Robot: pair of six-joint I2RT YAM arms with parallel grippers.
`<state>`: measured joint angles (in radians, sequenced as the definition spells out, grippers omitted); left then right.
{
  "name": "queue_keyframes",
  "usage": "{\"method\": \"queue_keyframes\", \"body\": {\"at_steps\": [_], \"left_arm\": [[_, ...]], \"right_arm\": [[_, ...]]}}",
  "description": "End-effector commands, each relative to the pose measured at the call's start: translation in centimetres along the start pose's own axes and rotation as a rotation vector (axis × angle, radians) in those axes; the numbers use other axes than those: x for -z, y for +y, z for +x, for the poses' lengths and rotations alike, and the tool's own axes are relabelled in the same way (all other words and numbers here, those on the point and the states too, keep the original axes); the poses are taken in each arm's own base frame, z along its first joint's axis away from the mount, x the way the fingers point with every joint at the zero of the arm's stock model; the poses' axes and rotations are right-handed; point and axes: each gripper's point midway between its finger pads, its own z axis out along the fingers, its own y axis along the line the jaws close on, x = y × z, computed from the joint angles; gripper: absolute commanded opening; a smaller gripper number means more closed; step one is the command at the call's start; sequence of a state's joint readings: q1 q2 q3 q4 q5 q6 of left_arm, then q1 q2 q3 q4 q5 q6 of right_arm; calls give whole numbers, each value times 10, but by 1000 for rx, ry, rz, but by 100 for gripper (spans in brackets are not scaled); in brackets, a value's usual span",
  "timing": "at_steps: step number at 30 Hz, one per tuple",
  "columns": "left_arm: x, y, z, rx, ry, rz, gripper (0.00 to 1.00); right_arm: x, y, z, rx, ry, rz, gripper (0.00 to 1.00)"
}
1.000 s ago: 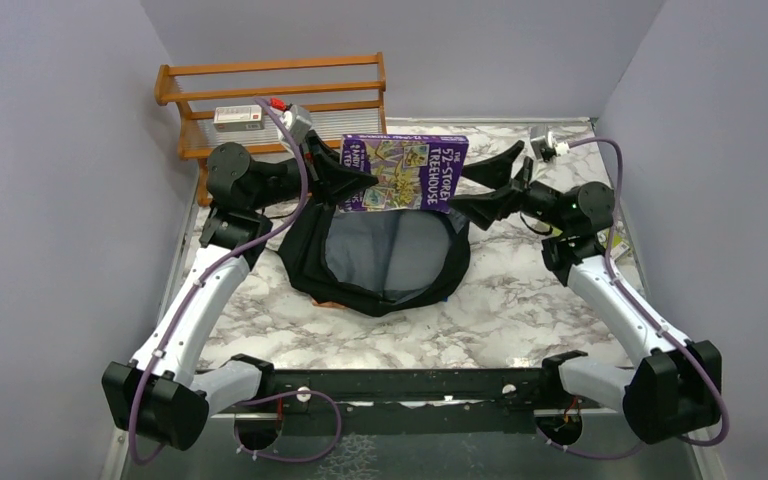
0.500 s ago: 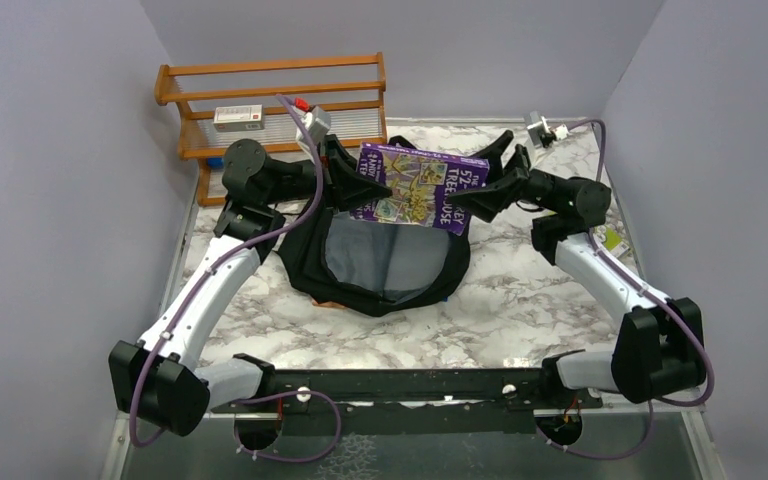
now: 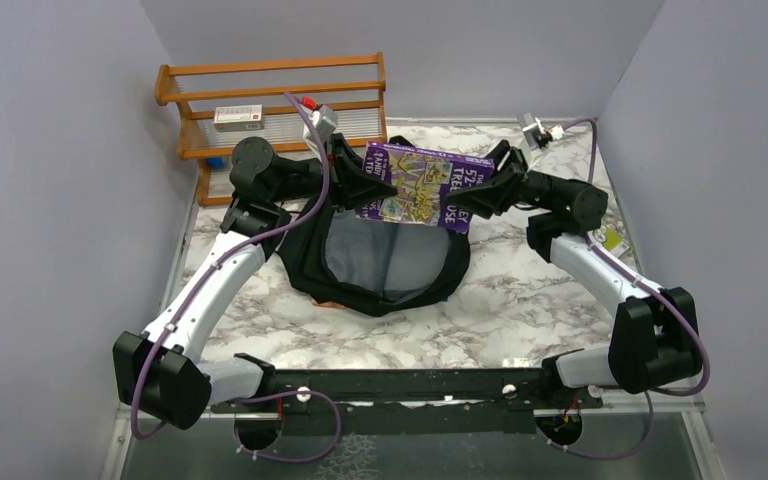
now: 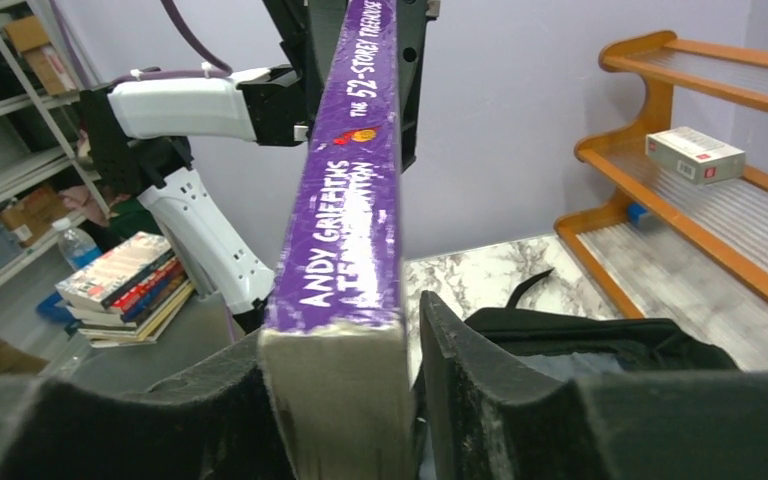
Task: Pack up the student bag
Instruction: Pick up the book from the center of the board.
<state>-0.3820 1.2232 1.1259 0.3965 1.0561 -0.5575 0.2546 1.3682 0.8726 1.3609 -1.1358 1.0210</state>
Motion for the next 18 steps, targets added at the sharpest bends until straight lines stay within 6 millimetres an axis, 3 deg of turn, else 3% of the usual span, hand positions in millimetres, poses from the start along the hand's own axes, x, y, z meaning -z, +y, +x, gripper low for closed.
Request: {"method": "queue_keyframes", "body": {"at_steps": [1, 5, 6, 9, 12, 15, 18], "left_arm": [[-5, -4, -27, -87, -74, -7, 0], [-5, 5, -21, -73, -73, -29, 0], [-5, 7, -19, -69, -71, -35, 5], [-3, 21, -11, -55, -55, -89, 34], [5, 50, 1, -55, 8, -247, 59], [19, 76, 15, -57, 80, -407, 72], [33, 99, 33, -21, 137, -545, 79]], "right_arm": [[-2, 7, 1, 31, 10, -37, 38], [-2, 2, -2, 7, -26, 3, 9], [-1, -2, -2, -6, -33, 25, 3], [1, -20, -5, -52, -59, 148, 1], [11, -46, -12, -85, -93, 371, 1], [39, -70, -19, -113, -139, 670, 1], [76, -88, -19, -150, -184, 938, 1]]}}
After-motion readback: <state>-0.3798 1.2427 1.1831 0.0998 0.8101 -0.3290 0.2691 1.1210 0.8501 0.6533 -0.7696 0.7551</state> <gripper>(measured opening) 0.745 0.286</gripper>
